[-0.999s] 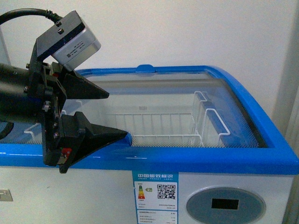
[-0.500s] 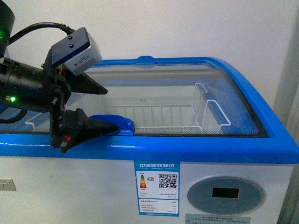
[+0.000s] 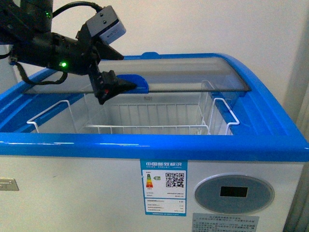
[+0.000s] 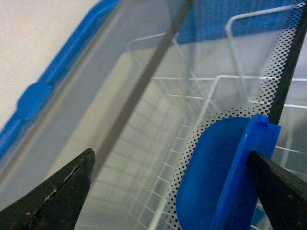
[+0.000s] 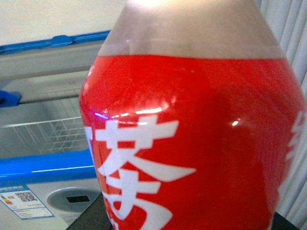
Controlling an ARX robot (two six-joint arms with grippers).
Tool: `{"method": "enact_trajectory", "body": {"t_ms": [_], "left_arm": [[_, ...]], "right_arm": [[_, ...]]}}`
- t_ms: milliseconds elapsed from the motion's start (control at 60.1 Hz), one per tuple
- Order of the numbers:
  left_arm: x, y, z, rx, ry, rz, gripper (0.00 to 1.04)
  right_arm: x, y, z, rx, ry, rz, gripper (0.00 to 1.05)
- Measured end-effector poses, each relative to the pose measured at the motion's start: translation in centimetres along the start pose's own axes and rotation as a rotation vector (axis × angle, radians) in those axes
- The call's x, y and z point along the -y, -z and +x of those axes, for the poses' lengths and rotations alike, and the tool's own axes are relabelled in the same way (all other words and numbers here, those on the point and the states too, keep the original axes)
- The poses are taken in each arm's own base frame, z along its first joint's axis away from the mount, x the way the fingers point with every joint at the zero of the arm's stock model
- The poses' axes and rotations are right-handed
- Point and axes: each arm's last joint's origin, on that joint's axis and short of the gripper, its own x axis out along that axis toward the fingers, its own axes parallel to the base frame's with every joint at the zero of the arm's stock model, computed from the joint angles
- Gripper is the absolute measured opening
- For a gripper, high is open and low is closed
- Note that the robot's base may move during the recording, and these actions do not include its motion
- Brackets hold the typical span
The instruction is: Put drink in fridge
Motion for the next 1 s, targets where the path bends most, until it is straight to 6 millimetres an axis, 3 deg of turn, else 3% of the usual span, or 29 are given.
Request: {"method": "enact_trajectory", "body": {"t_ms": [233, 350, 549, 599, 683, 749, 882, 932, 999], "left_arm": [[-2.4, 0.4, 2.4, -0.043, -0.192, 0.027, 0.97], [-2.6, 0.5, 2.4, -0.051, -0.260, 0.021, 0.97], [-2.3, 1.1, 1.7, -0.131, -0.620, -0.124, 0.97], [-2.1, 1.0, 0.8, -0.171, -0.702, -0.200, 0.97], [-1.3, 0.4, -2.9, -0.205, -0.781, -0.379, 0.97], [0.7, -1.4, -7.3, -0.190, -0.784, -0.516, 0.97], [4.2, -3.3, -11.5, -0.143, -0.744, -0.629, 0.97], [7.3, -4.0, -14.1, -0.138, -0.739, -0.692, 0.95], [11.4, -4.3, -17.6, -0.057, -0.867, -0.728, 0.81]], "right_arm": [[0.0, 0.0, 0.0, 0.000, 0.000, 0.000, 0.36], [0.0, 0.0, 0.0, 0.000, 0.000, 0.000, 0.36], [0.0, 0.0, 0.0, 0.000, 0.001, 0.000, 0.36], [0.0, 0.0, 0.0, 0.000, -0.001, 0.000, 0.36], [0.0, 0.0, 0.0, 0.000, 0.001, 0.000, 0.36], [0.0, 0.0, 0.0, 0.000, 0.002, 0.000, 0.36], [0.0, 0.0, 0.0, -0.001, -0.004, 0.000, 0.36], [0.0, 0.0, 0.0, 0.000, -0.002, 0.000, 0.36], [0.0, 0.0, 0.0, 0.000, 0.000, 0.000, 0.36]]}}
